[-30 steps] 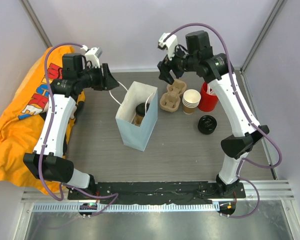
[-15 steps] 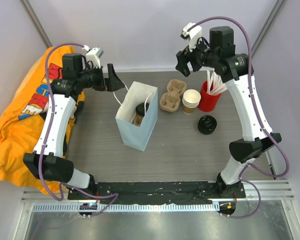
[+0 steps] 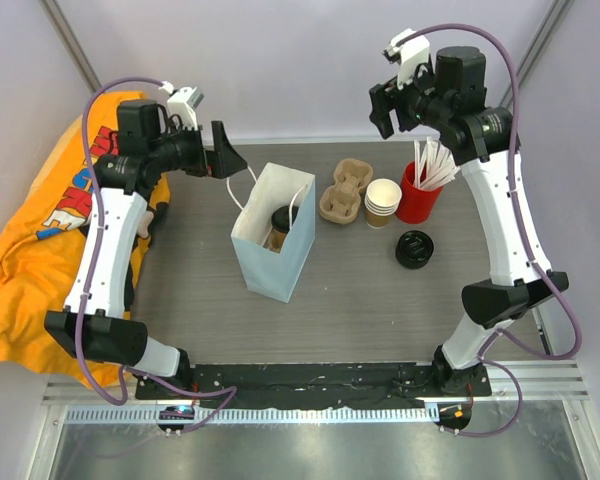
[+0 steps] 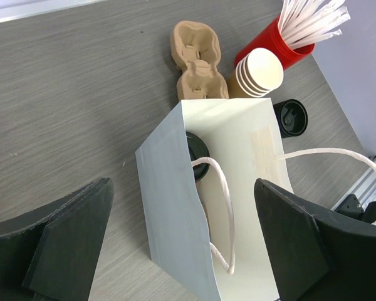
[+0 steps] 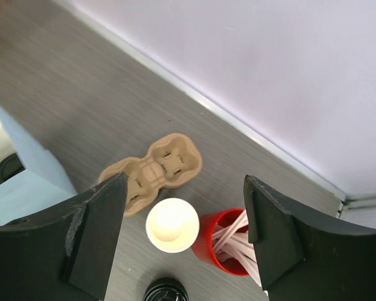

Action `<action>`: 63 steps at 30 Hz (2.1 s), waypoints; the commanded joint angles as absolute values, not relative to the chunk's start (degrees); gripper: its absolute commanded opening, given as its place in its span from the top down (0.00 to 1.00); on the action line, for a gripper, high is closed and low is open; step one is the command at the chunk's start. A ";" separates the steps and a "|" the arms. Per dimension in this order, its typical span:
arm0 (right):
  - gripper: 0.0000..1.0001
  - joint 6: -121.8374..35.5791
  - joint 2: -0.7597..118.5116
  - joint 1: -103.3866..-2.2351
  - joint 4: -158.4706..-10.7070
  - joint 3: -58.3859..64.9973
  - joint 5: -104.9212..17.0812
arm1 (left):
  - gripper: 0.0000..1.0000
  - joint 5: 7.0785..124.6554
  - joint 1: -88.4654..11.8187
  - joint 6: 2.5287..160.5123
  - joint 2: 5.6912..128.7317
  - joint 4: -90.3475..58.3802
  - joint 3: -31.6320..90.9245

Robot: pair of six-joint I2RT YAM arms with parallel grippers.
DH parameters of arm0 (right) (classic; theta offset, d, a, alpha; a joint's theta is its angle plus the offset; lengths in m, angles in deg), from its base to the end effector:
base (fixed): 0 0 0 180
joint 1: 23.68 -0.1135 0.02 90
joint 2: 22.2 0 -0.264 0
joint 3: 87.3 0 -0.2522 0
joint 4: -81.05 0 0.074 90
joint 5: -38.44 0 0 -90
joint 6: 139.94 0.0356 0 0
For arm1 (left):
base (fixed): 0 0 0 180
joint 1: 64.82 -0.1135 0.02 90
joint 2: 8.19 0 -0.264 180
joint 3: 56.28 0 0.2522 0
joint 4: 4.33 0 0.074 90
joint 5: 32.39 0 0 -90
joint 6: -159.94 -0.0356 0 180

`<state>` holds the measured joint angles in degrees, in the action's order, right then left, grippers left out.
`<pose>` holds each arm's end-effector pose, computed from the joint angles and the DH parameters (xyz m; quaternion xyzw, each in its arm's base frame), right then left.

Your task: Pack the takeout coffee

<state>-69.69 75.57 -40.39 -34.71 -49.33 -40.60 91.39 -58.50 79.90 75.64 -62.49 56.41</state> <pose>0.3225 0.1039 0.5139 -0.3071 0.7572 0.0630 0.5730 0.2988 -0.0530 0.4470 0.1205 0.8300 -0.3167 0.4431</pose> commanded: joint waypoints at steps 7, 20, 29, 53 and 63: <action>0.31 -68.22 70.08 -38.10 -44.13 -42.89 -56.56 | 0.00 90.74 -58.85 76.10 72.49 -65.11 61.36; 0.40 -67.25 73.59 -25.80 -49.76 -34.18 -50.00 | 0.00 91.88 -58.85 72.75 71.70 -68.01 62.68; 0.48 -69.63 79.56 -25.09 -50.82 -33.30 -43.05 | 0.00 92.50 -58.85 72.75 71.35 -67.66 61.45; 0.57 -69.63 87.13 -24.65 -54.24 -32.94 -44.62 | 0.00 93.73 -59.02 73.10 71.52 -66.87 59.87; 0.60 -68.67 88.80 -22.91 -55.21 -32.68 -45.15 | 0.00 94.25 -59.02 73.46 72.05 -66.69 59.87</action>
